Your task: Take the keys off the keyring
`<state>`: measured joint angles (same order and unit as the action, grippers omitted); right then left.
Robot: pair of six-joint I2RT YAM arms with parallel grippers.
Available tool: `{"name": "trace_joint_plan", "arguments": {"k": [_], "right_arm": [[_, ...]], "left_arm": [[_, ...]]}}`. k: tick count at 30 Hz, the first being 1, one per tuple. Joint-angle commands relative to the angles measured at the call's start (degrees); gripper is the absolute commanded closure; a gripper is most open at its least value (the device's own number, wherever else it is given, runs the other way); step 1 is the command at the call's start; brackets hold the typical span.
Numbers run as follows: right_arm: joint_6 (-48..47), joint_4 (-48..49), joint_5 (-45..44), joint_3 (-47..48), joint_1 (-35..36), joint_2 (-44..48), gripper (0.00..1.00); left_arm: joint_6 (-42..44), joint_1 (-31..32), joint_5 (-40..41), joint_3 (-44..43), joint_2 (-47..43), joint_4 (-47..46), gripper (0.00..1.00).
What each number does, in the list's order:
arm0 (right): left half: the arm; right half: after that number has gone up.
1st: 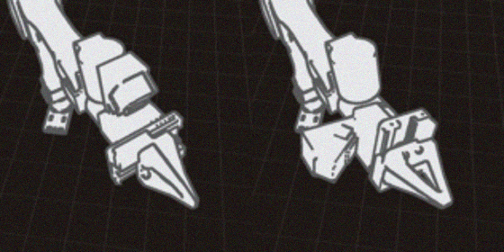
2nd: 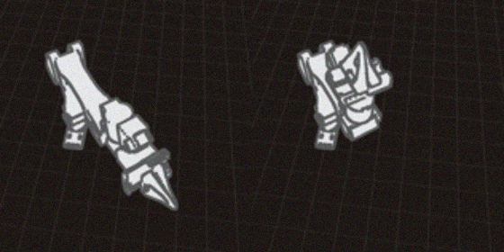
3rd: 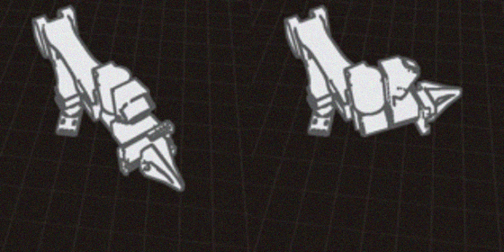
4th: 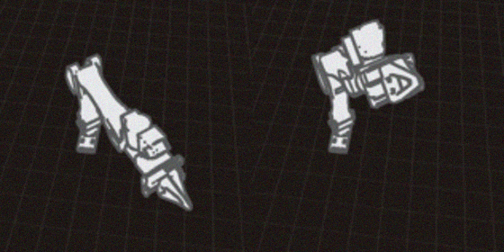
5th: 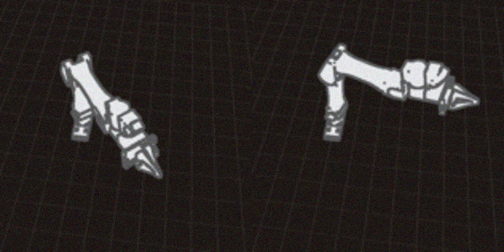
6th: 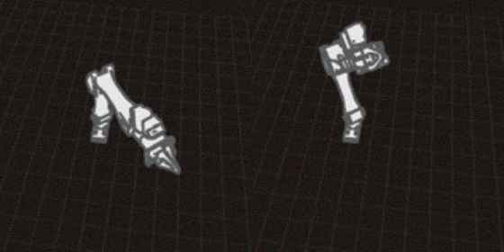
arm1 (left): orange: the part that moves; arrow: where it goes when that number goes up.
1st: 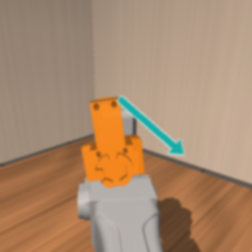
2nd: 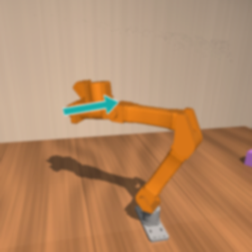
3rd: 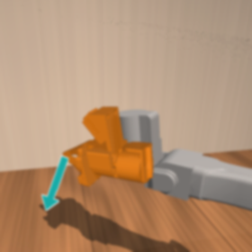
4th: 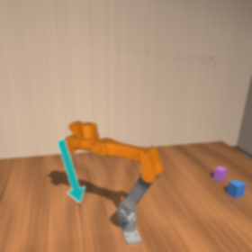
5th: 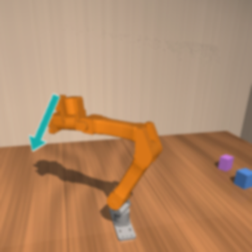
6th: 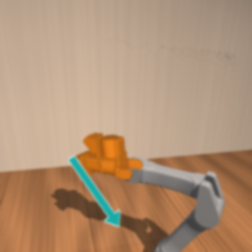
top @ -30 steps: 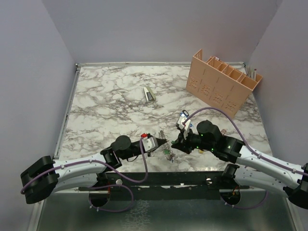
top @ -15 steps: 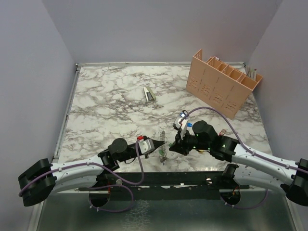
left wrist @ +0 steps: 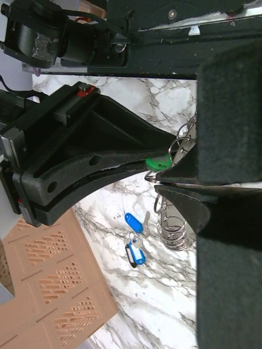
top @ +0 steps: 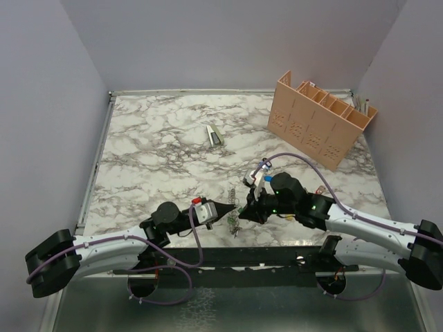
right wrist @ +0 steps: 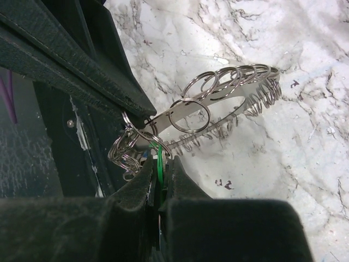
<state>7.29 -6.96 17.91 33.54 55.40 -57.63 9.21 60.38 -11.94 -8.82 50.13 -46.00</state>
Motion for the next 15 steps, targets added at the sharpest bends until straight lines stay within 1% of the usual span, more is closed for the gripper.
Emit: {"name": "trace_joint_plan", "arguments": {"k": [1,10,15], "right_arm": [[0.18,2.46,3.46,-1.07,-0.05,-1.85,0.99],[0.19,6.46,6.87,-0.69,-0.05,-5.86,0.99],[-0.45,6.44,6.41,-0.51,-0.04,-6.45,0.99]], "left_arm": [[-1.89,-0.26,-1.27,0.33,-1.00,-8.67,1.00],[-5.17,-0.26,-1.66,1.78,1.75,-17.25,1.00],[-5.30,-0.26,-1.20,2.26,1.44,-17.87,1.00]]}}
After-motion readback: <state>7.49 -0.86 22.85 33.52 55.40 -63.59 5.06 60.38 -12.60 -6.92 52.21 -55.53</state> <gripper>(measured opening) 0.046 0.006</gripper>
